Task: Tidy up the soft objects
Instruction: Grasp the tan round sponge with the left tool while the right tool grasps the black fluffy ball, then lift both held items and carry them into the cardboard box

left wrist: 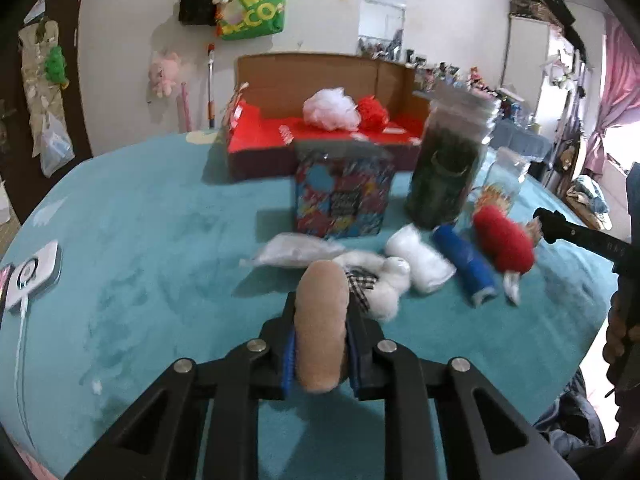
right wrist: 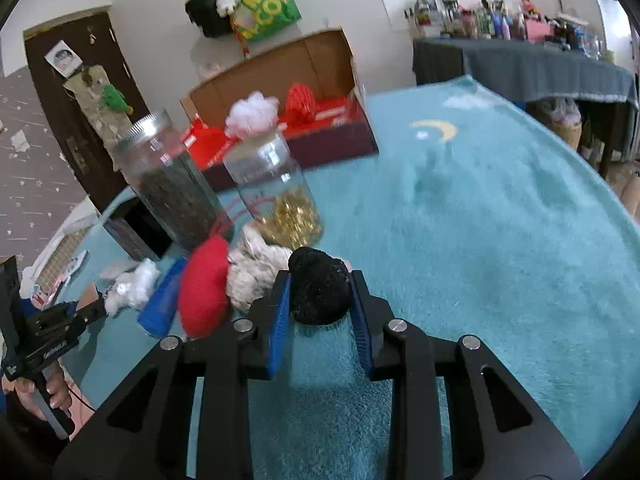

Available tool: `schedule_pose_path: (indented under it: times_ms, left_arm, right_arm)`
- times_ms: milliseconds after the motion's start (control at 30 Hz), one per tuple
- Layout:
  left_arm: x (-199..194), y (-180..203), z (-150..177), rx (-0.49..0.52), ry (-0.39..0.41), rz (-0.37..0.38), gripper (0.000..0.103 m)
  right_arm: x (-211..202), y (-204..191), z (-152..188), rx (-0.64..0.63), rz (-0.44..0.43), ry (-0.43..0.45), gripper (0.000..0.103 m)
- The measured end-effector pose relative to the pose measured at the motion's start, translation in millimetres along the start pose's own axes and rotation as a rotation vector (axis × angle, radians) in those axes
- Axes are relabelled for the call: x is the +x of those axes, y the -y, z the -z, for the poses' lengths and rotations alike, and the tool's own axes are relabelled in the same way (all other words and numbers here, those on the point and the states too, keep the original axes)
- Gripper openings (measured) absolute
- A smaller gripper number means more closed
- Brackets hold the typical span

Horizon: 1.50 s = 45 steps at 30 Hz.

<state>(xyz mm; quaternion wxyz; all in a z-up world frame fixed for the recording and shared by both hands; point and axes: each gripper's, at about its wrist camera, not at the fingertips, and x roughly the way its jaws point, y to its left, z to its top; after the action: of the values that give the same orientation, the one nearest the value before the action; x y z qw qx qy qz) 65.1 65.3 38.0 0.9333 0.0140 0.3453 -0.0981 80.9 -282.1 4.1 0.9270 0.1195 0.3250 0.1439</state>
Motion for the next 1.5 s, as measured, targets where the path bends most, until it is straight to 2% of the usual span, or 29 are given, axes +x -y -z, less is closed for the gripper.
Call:
schedule_pose_path:
  times_ms: [67,200,433,533,700,1200,1400,1500]
  left_arm:
    - [-5.5,6.4,-5.5,0.019,0.024,0.001,0.021]
    - [-11.8,15.4,-17.1,0.037,0.054,0.021,0.021]
    - [4.0,44.9,-36.9,0.07,0.053,0.164,0.021]
    - [18.0,59.2,-41.8,0.07,0.024,0.229,0.021]
    - [27.2,73.1,-47.2,0.08,0.016,0.267,0.021]
    - [35.5,73.4,-45.8,0.063,-0.007,0.289,0.021]
    - [28.7,51.3,-48.0,0.013,-0.002,0.279,0.021]
    - [27.3,32.6,-47.8,-0.028,-0.023,0.271,0.021]
  right_arm:
    - [-11.1,-6.2,-1.7,-0.025,0.005,0.041,0.027]
    - [-22.8,-17.4,-4.9,-0.062,-0.005,0.07,0.027]
    - [-19.3,-41.6,-1.7,-0.097,-0.092,0.059,0.027]
    - [-8.8,-55.3,3.2,-0.116,-0.131,0.038,0.027]
    - [1.5,-74.1,9.6,-0.147,-0.161,0.023,0.027]
    - [6.8,-78.7,5.8,-0.148,-0.169,0.014,0.027]
    - [-1.7,-69.5,4.6,-0.13,-0.155,0.031,0.027]
    - [-8.7,-59.9,3.2,-0.113,-0.133,0.041,0.027]
